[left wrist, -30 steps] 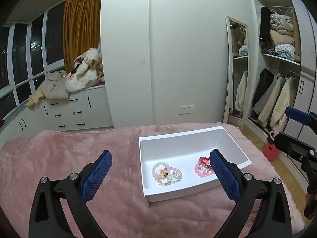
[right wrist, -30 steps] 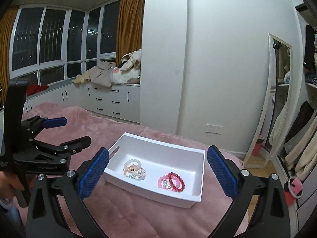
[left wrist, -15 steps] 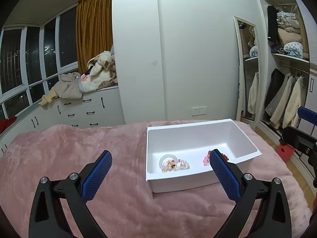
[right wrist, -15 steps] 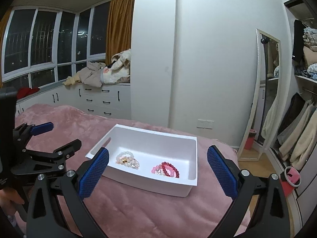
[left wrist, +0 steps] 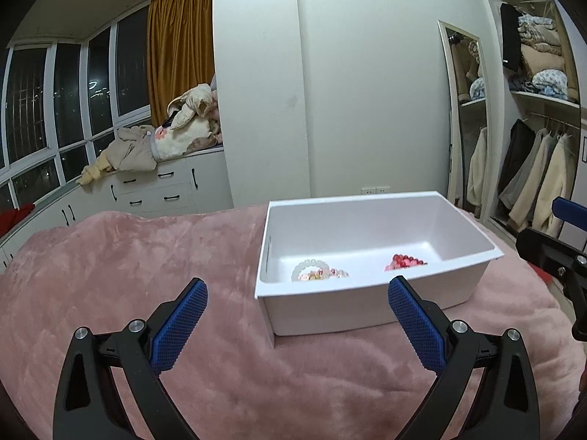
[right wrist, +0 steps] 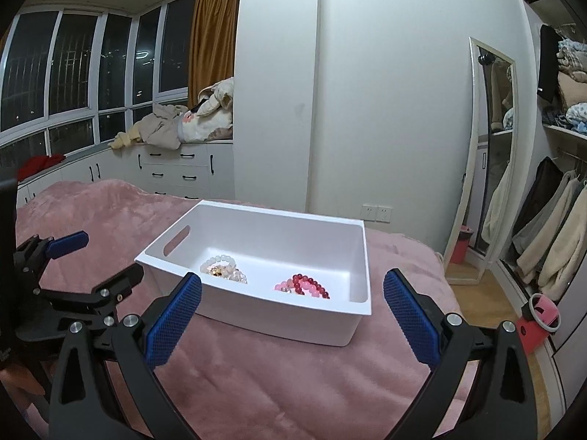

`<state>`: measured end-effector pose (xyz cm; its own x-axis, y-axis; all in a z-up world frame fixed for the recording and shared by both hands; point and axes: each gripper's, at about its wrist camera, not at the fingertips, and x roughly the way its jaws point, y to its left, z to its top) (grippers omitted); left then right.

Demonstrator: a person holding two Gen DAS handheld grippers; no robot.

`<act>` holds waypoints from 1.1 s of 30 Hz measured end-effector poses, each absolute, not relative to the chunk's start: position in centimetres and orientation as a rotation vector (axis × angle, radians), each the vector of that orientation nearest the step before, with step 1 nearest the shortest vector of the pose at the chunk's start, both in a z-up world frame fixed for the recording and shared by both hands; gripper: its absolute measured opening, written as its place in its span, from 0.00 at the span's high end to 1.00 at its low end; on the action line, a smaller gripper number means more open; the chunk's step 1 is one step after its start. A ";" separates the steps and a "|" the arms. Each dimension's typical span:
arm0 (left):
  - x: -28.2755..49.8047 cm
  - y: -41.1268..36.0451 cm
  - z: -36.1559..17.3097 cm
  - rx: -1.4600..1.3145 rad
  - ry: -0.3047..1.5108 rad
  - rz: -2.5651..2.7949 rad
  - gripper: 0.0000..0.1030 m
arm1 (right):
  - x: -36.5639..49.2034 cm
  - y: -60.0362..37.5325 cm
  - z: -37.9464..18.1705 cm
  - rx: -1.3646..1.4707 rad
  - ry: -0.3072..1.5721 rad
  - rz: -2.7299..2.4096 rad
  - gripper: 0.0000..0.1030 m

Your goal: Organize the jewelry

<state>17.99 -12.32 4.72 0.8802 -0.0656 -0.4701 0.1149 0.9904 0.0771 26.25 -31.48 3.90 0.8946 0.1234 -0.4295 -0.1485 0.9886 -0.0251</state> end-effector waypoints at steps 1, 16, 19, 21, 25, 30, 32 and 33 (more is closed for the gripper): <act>18.1 -12.4 4.4 0.104 0.489 -0.091 0.03 | 26.4 -31.4 3.7 -0.058 0.443 0.140 0.05; 17.8 -12.4 3.7 0.099 0.479 -0.079 0.03 | 26.6 -31.0 2.8 -0.068 0.428 0.145 0.05; 17.9 -12.4 3.8 0.100 0.477 -0.083 0.03 | 26.7 -31.2 2.7 -0.057 0.435 0.142 0.05; 17.8 -12.5 3.8 0.104 0.473 -0.085 0.03 | 26.8 -31.4 2.6 -0.049 0.436 0.139 0.05; 17.7 -12.6 4.1 0.111 0.465 -0.078 0.03 | 26.9 -31.5 2.5 -0.049 0.441 0.135 0.05; 17.8 -12.8 4.3 0.109 0.465 -0.072 0.03 | 27.1 -31.7 2.2 -0.049 0.446 0.139 0.05; 17.8 -12.8 4.3 0.109 0.466 -0.073 0.03 | 27.2 -31.6 2.1 -0.054 0.448 0.137 0.05; 17.8 -12.8 4.3 0.109 0.466 -0.071 0.03 | 27.2 -31.6 2.0 -0.053 0.453 0.137 0.05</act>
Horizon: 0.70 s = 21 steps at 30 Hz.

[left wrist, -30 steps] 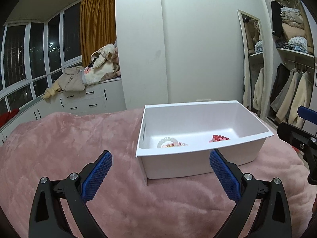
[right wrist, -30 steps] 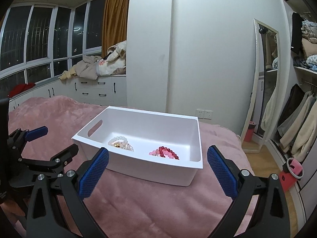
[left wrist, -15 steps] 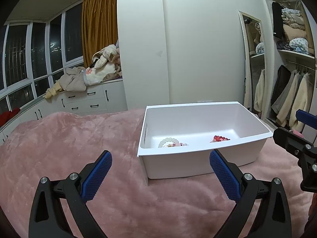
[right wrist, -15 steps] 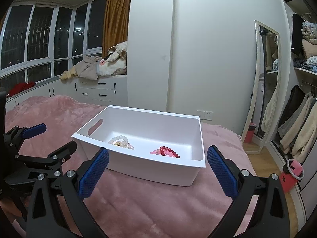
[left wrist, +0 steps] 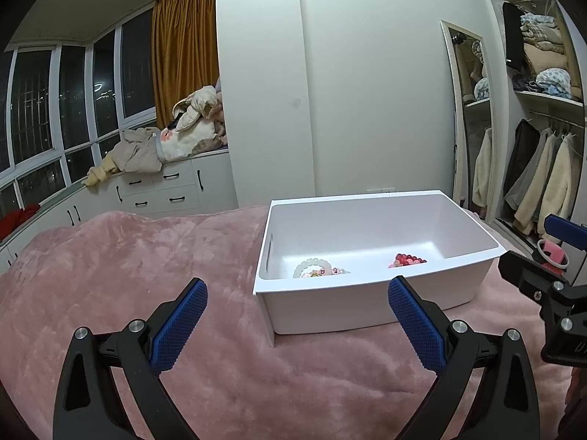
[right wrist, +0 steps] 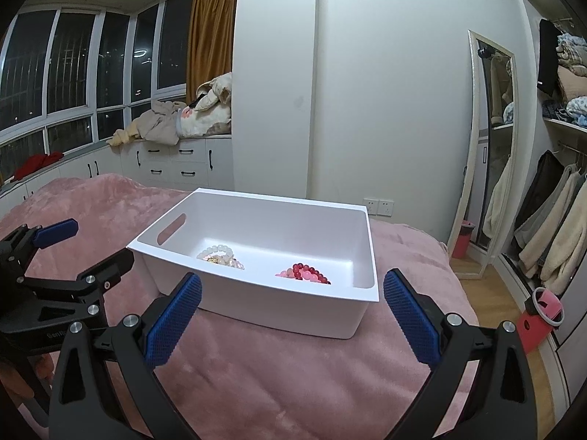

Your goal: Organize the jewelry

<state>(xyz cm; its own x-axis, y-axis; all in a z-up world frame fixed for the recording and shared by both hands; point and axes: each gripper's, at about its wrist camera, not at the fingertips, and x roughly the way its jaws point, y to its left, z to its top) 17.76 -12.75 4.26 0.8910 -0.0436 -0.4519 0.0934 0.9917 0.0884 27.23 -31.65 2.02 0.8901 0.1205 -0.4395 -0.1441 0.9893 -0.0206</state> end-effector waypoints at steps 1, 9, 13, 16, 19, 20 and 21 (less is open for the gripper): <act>17.8 -12.8 4.3 0.110 0.468 -0.069 0.03 | 27.2 -31.7 1.9 -0.051 0.455 0.138 0.05; 17.9 -12.6 4.1 0.085 0.474 -0.099 0.03 | 27.3 -31.9 1.7 -0.043 0.463 0.135 0.05; 17.6 -12.2 3.8 0.052 0.471 -0.102 0.03 | 27.3 -31.9 1.4 -0.048 0.473 0.132 0.05; 17.4 -12.5 3.7 0.062 0.460 -0.076 0.03 | 27.4 -32.0 1.3 -0.050 0.476 0.132 0.05; 17.2 -12.6 3.6 0.051 0.461 -0.102 0.03 | 27.5 -32.0 1.2 -0.051 0.477 0.129 0.05; 17.2 -12.6 3.7 0.045 0.455 -0.099 0.03 | 27.5 -32.0 1.1 -0.051 0.478 0.129 0.05; 17.1 -12.5 3.7 0.037 0.446 -0.092 0.03 | 27.6 -32.0 1.1 -0.050 0.480 0.129 0.05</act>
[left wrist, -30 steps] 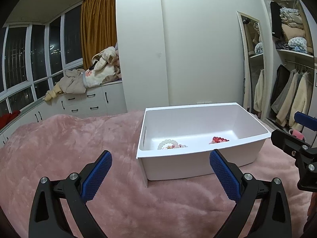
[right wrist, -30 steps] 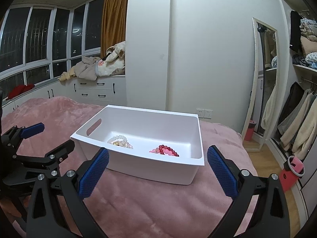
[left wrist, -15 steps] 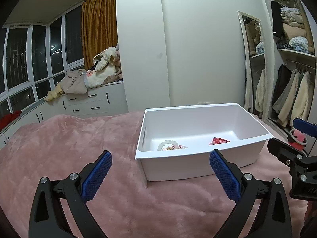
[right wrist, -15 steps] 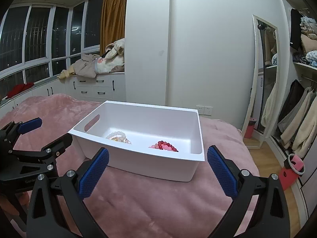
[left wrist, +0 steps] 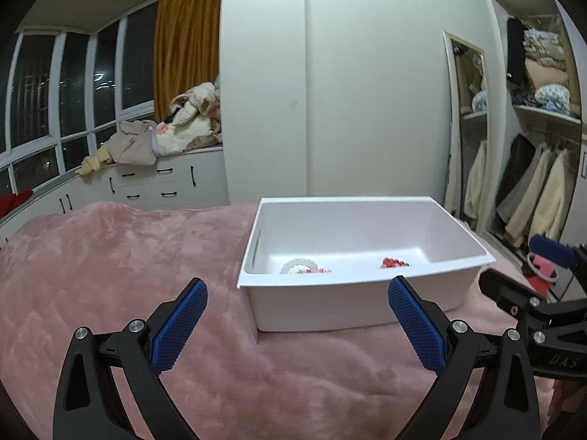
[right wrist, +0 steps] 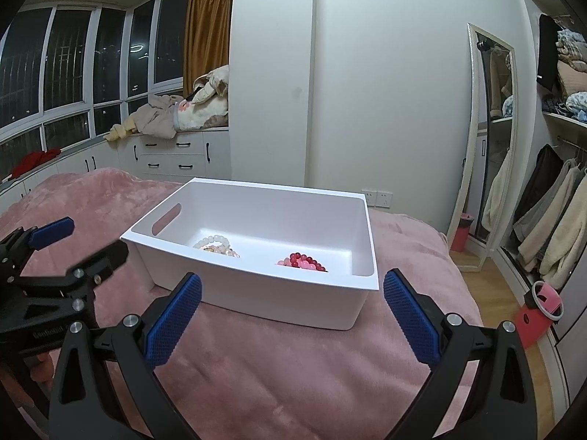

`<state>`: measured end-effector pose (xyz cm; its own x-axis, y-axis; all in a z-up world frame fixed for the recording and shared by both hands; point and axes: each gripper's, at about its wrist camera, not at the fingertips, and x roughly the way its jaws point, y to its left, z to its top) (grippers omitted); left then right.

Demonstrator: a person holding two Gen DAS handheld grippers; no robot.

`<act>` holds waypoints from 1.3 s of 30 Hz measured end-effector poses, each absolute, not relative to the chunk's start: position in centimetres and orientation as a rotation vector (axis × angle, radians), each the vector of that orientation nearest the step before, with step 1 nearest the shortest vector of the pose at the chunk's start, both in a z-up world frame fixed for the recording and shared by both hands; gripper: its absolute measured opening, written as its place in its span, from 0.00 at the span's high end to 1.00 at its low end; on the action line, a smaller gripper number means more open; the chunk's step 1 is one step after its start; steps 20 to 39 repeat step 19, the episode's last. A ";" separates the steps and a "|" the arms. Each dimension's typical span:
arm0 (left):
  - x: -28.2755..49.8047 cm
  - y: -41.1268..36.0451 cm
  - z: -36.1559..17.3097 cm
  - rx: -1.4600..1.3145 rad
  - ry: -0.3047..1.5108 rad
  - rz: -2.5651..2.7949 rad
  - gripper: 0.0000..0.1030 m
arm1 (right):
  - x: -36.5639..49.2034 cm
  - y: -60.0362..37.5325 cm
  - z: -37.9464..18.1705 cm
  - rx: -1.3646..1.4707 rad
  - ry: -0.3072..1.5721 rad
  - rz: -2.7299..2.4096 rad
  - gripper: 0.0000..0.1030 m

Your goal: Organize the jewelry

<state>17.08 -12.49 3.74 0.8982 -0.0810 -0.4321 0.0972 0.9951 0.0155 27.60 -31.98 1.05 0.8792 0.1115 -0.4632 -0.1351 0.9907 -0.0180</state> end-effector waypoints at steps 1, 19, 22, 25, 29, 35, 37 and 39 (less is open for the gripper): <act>17.0 -12.3 3.7 0.027 0.439 -0.091 0.03 | 27.7 -32.0 1.0 -0.050 0.482 0.129 0.05; 17.4 -12.7 3.6 0.053 0.459 -0.083 0.03 | 27.7 -32.1 0.7 -0.050 0.487 0.128 0.05; 17.4 -12.7 3.6 0.053 0.459 -0.083 0.03 | 27.7 -32.1 0.7 -0.050 0.487 0.128 0.05; 17.4 -12.7 3.6 0.053 0.459 -0.083 0.03 | 27.7 -32.1 0.7 -0.050 0.487 0.128 0.05; 17.4 -12.7 3.6 0.053 0.459 -0.083 0.03 | 27.7 -32.1 0.7 -0.050 0.487 0.128 0.05; 17.4 -12.7 3.6 0.053 0.459 -0.083 0.03 | 27.7 -32.1 0.7 -0.050 0.487 0.128 0.05; 17.4 -12.7 3.6 0.053 0.459 -0.083 0.03 | 27.7 -32.1 0.7 -0.050 0.487 0.128 0.05; 17.4 -12.7 3.6 0.053 0.459 -0.083 0.03 | 27.7 -32.1 0.7 -0.050 0.487 0.128 0.05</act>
